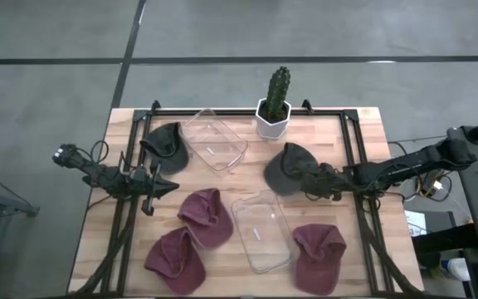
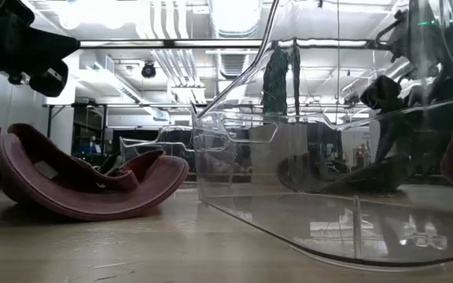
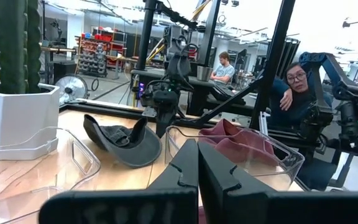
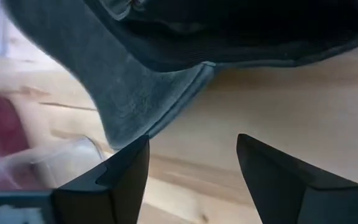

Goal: Pick & Place hat
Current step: Put the right black cap into the bottom transparent bin

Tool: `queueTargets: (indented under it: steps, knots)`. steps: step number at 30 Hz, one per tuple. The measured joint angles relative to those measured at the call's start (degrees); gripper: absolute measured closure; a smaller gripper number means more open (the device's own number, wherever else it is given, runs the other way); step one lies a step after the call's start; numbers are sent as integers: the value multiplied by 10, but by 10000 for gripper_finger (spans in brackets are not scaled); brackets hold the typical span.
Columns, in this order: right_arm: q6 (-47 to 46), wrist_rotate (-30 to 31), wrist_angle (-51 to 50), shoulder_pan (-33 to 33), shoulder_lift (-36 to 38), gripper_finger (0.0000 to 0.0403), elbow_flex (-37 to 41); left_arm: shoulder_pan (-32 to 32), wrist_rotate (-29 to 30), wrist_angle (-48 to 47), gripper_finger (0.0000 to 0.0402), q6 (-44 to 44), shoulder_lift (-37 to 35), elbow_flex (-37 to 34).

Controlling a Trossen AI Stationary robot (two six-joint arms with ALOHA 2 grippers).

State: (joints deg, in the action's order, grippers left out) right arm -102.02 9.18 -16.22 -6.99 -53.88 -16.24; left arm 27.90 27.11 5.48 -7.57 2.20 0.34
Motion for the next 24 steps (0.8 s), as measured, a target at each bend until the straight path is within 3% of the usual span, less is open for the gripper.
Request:
queueTargets:
  steps: [5, 17, 20, 24]
  knots:
    - [-4, -3, 128, 0, -14, 187, 24, 0, 0, 0, 401, -5, 0, 0]
    - [-45, 77, 134, 9, -17, 202, 45, 0, 0, -1, 401, 1, 0, 0]
    - [-42, 75, 139, 11, -17, 241, 53, 0, 0, -5, 401, 1, 0, 0]
    - [-16, 75, 140, 11, -15, 341, 53, 0, 0, -5, 401, 1, 0, 0]
